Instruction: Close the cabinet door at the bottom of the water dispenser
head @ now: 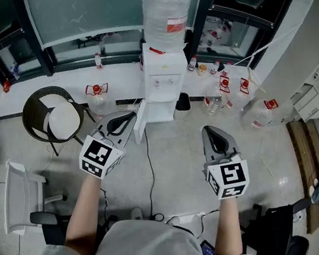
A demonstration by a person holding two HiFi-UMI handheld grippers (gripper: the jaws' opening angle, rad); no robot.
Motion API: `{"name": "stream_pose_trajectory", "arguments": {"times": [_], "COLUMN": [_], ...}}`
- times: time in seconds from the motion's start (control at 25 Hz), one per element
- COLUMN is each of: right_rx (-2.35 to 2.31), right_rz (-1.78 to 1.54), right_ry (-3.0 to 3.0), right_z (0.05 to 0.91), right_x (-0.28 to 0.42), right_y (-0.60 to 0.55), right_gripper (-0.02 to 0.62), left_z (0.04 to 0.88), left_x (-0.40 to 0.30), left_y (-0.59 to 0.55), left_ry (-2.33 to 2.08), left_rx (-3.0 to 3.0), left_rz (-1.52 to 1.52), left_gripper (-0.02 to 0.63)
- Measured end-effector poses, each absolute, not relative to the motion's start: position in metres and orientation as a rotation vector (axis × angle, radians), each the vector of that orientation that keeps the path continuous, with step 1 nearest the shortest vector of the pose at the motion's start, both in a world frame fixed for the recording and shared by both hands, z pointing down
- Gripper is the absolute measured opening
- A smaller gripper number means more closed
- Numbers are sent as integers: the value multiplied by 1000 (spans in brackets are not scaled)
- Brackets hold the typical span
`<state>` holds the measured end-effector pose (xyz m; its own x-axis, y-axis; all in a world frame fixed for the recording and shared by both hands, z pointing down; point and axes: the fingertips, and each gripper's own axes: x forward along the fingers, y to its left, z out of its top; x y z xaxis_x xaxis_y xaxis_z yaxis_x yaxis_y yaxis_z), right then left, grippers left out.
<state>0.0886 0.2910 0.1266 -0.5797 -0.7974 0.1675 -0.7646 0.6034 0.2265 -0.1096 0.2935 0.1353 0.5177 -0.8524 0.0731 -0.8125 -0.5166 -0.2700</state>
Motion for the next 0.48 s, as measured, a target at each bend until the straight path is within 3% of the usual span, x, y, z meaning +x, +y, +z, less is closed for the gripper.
{"name": "stream_pose_trajectory", "arguments": {"times": [0.48], "right_rx": [1316], "right_rz": [-188], "right_ry": [-2614], "right_z": [129], "right_x": [167], "right_y": [243], "right_gripper": [26], "left_z": [141], "left_x": [-50], "left_y": [248], "left_ry": [1481], "left_rx": [-2556], "left_rz": [-290], "left_gripper": [18]}}
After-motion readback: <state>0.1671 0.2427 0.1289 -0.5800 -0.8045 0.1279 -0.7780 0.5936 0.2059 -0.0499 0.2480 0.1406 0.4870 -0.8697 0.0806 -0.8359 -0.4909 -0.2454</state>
